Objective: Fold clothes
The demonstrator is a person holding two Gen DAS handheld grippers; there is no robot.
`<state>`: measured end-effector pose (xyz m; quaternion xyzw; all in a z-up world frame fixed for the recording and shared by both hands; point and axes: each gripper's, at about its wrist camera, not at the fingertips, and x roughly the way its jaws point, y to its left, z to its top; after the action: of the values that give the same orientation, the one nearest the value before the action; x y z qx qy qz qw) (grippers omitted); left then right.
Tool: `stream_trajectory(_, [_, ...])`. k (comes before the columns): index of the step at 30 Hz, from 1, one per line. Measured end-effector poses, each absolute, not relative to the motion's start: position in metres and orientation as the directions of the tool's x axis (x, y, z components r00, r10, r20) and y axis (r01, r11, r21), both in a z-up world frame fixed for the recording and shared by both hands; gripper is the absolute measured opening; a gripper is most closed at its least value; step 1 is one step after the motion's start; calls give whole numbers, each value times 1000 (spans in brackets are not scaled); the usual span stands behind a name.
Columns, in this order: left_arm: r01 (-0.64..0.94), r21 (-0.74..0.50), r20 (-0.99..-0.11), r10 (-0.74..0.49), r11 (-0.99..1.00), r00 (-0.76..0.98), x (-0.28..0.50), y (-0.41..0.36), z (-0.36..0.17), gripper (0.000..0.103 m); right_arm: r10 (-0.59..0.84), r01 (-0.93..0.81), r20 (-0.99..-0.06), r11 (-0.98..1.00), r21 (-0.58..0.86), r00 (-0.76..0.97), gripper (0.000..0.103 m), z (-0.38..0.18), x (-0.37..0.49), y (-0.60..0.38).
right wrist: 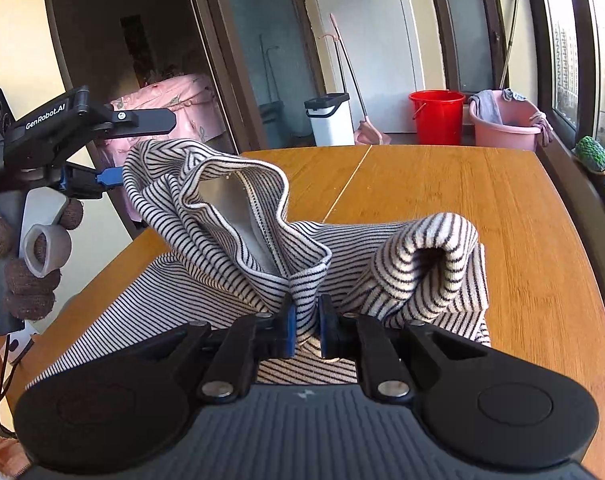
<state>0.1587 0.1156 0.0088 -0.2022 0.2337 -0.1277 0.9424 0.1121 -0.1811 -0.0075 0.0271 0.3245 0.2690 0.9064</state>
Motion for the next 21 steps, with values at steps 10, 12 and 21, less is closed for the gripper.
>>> stream_trajectory(10, [163,-420,-404,-345,893,848,138,137,-8,64,463,-459,-605,871,176,648,11,-2,113,-162])
stream_trajectory(12, [168,-413,-404,-346,895,847,131,142,-13,64,461,-451,-610,873,183,645,11,-3,112,-164])
stream_trajectory(21, [108,-486,-444,-351,867,825,115,169,-39,66,458,-437,-619,877,198,638,11,-8,106,-163])
